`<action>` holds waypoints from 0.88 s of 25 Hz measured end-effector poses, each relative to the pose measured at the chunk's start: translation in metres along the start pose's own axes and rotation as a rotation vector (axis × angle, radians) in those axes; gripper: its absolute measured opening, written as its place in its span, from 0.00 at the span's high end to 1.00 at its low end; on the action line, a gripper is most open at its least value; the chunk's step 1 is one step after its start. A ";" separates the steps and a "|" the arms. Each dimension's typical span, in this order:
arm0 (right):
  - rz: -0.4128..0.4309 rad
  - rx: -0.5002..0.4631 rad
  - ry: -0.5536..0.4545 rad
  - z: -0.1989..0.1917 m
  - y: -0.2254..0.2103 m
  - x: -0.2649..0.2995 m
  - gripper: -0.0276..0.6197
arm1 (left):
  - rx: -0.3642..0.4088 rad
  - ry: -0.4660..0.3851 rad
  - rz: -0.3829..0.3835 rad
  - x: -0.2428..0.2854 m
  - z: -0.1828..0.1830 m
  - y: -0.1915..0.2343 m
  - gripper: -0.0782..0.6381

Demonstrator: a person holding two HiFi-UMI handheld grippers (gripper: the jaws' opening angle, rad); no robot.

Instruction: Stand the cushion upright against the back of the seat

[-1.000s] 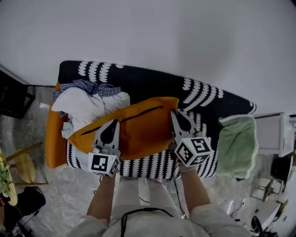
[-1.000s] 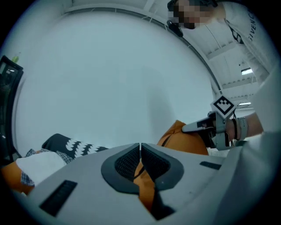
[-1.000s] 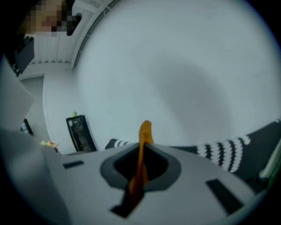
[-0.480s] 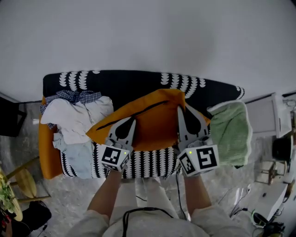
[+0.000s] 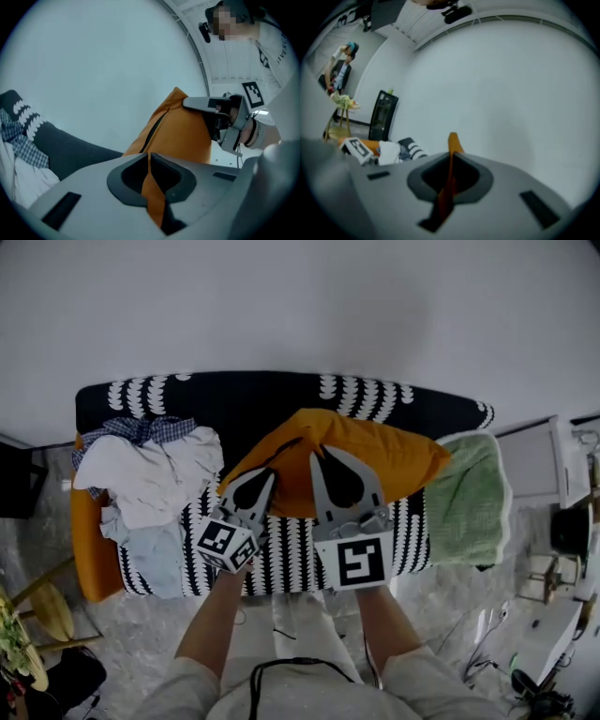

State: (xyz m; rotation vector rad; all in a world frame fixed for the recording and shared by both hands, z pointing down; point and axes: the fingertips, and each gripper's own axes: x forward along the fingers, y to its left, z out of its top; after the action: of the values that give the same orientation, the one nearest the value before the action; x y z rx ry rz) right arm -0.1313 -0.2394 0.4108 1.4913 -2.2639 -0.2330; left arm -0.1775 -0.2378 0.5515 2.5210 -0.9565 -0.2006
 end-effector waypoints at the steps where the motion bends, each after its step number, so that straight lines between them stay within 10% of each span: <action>1: 0.017 -0.027 0.008 0.001 0.010 0.006 0.92 | 0.021 -0.034 -0.001 -0.009 0.014 0.000 0.85; 9: 0.143 -0.146 -0.034 0.014 0.089 0.033 0.92 | -0.062 -0.148 -0.008 -0.069 0.108 0.001 0.79; 13: 0.171 -0.189 -0.043 0.017 0.115 0.039 0.92 | -0.158 -0.113 -0.002 -0.080 0.118 0.008 0.64; 22: 0.205 -0.347 -0.070 0.015 0.148 0.040 0.92 | -0.320 -0.102 0.044 -0.082 0.135 0.025 0.64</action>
State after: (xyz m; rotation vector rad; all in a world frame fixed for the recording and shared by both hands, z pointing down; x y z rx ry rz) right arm -0.2750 -0.2167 0.4608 1.0830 -2.2669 -0.5899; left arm -0.2920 -0.2473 0.4407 2.2127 -0.9347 -0.4357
